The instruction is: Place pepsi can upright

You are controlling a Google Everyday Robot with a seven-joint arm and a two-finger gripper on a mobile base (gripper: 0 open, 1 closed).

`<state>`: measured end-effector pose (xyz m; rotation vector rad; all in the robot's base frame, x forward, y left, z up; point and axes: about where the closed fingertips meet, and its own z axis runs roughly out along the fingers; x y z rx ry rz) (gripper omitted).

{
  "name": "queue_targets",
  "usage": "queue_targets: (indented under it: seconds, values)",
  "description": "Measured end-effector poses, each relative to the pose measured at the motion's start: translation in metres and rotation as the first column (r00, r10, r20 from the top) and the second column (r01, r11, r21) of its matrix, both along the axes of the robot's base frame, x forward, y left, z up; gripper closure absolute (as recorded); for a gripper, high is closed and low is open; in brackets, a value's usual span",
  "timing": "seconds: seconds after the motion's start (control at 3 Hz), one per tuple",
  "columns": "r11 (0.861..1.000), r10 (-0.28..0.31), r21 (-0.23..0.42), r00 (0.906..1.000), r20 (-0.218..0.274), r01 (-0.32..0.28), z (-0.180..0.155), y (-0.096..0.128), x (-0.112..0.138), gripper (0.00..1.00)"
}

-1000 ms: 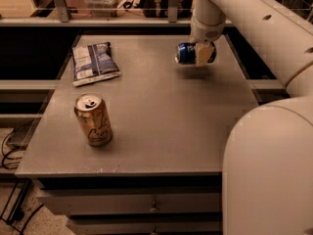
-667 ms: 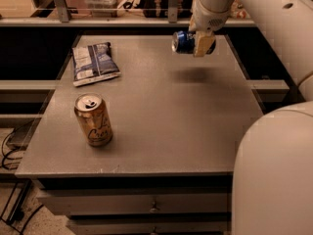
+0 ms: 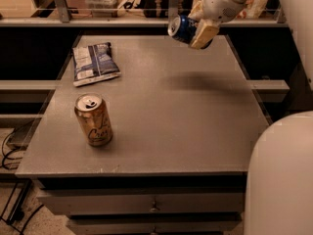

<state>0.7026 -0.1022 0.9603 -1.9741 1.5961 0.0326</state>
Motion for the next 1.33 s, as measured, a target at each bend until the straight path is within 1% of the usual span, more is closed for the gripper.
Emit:
queue_targets:
  seconds: [0.33,0.67,1.0,1.33]
  values:
    - [0.982,0.015,0.188,0.9990,-0.042,-0.006,0.004,0.005,-0.008,1.00]
    - [0.927,0.015,0.373,0.9920,-0.125,0.033,-0.004,0.004,-0.014,1.00]
    - [0.854,0.019,0.513,0.9792,-0.202,0.090,-0.012,0.002,-0.020,1.00]
    - [0.793,0.028,0.594,0.9663,-0.256,0.134,-0.024,0.003,-0.023,1.00]
